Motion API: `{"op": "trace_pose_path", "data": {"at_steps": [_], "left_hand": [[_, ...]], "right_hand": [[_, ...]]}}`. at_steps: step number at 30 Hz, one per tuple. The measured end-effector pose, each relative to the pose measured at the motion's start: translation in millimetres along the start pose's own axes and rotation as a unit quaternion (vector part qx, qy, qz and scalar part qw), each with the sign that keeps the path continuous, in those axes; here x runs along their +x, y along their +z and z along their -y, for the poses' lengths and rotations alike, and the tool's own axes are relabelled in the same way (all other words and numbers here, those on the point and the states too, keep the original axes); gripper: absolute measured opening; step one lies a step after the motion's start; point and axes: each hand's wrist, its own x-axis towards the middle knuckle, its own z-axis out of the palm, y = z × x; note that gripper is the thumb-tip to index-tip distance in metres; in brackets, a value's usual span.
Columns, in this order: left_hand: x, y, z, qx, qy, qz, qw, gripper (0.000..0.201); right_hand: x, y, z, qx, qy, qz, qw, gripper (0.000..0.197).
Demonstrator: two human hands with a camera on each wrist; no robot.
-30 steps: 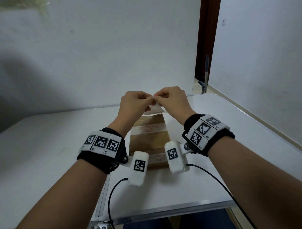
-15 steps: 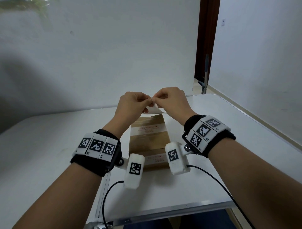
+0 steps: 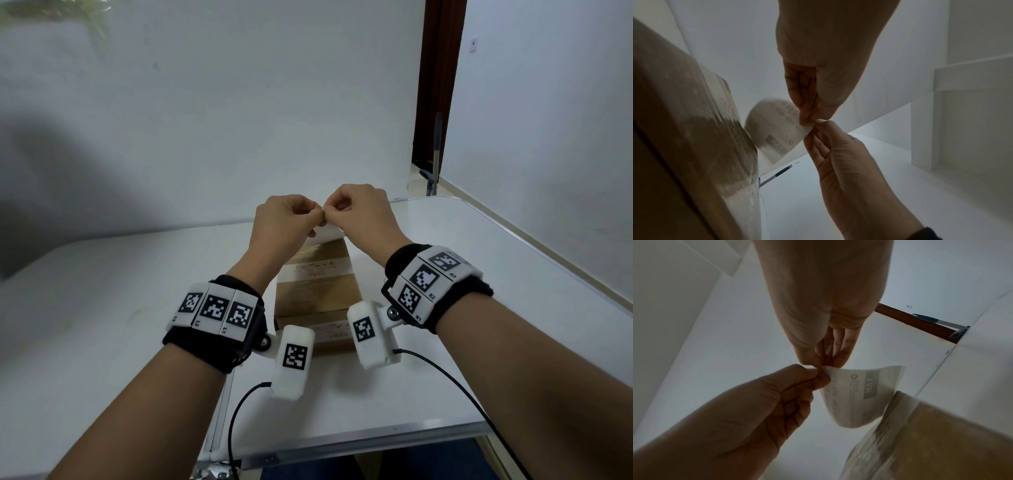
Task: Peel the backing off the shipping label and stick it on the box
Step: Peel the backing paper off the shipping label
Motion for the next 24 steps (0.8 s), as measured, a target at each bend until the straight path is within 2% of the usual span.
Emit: {"op": "trace_pose_path", "data": {"at_steps": [5, 12, 20, 24], "left_hand": [[-1.1, -1.6, 1.8, -0.032, -0.01, 0.009, 0.999, 0.013], [1.3, -7.3, 7.1, -0.058, -0.013, 0.031, 0.998, 0.012], [0.9, -10.2, 8.2, -0.018, -0.006, 0.031, 0.999, 0.012], [0.8, -10.5, 9.6, -0.033, -0.016, 0.037, 0.999, 0.013]], "right_hand": [[-1.0, -0.2, -0.1, 0.035, 0.013, -0.004, 0.999, 0.011], [-1.6, -1.3, -2.1, 0.151, 0.076, 0.023, 0.985, 0.009], [-0.5, -1.1, 2.1, 0.063, 0.021, 0.037, 0.997, 0.011], [0.5, 1.0, 3.7, 0.05, 0.013, 0.034, 0.998, 0.012]]}}
